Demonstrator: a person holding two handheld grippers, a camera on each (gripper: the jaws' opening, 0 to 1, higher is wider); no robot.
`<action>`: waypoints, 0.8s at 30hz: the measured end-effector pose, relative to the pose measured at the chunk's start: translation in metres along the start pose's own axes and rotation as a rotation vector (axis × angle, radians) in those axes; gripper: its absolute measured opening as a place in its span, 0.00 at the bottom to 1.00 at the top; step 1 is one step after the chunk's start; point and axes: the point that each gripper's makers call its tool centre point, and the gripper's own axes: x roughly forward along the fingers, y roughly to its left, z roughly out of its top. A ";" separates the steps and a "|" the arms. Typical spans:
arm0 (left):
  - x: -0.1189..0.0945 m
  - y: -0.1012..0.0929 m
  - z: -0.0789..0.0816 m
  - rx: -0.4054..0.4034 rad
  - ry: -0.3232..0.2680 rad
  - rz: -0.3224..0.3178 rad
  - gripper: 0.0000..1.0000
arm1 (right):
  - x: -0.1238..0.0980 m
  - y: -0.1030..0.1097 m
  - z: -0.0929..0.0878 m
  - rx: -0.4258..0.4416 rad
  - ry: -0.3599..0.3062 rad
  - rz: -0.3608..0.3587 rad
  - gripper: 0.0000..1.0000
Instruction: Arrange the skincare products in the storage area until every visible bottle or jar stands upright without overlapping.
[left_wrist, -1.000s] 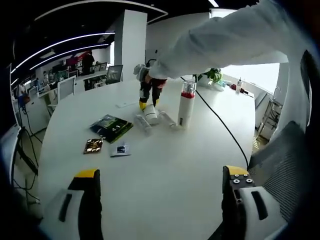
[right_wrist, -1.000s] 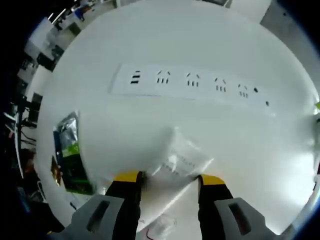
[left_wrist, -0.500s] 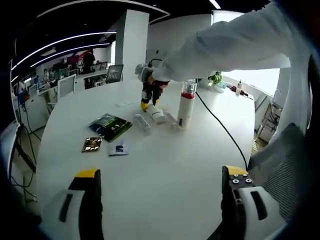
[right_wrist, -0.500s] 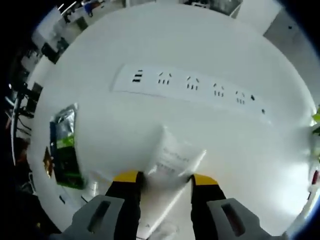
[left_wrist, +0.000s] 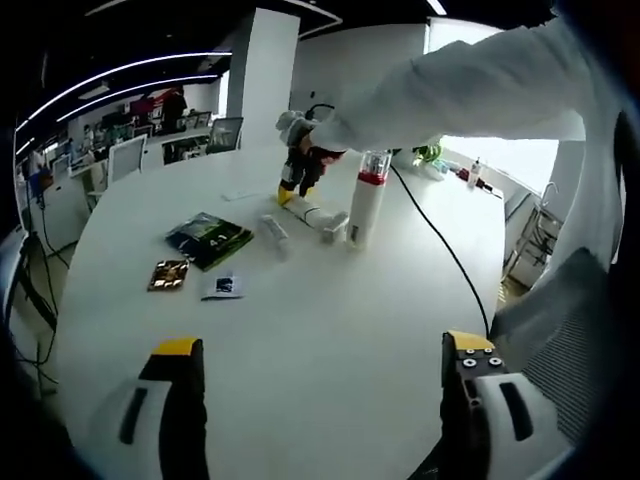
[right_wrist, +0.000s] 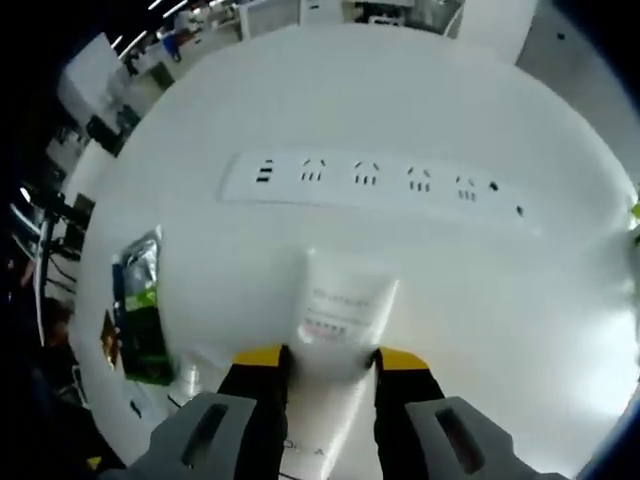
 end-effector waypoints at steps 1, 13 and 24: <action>0.001 -0.001 0.002 0.003 -0.003 -0.008 0.94 | 0.000 0.000 0.001 0.012 -0.008 0.010 0.25; 0.039 0.010 0.045 -0.001 -0.036 -0.082 0.93 | -0.006 -0.001 -0.001 0.148 -0.077 0.131 0.24; 0.076 0.037 0.068 -0.077 -0.070 -0.083 0.82 | -0.020 0.011 0.005 0.144 -0.127 0.191 0.23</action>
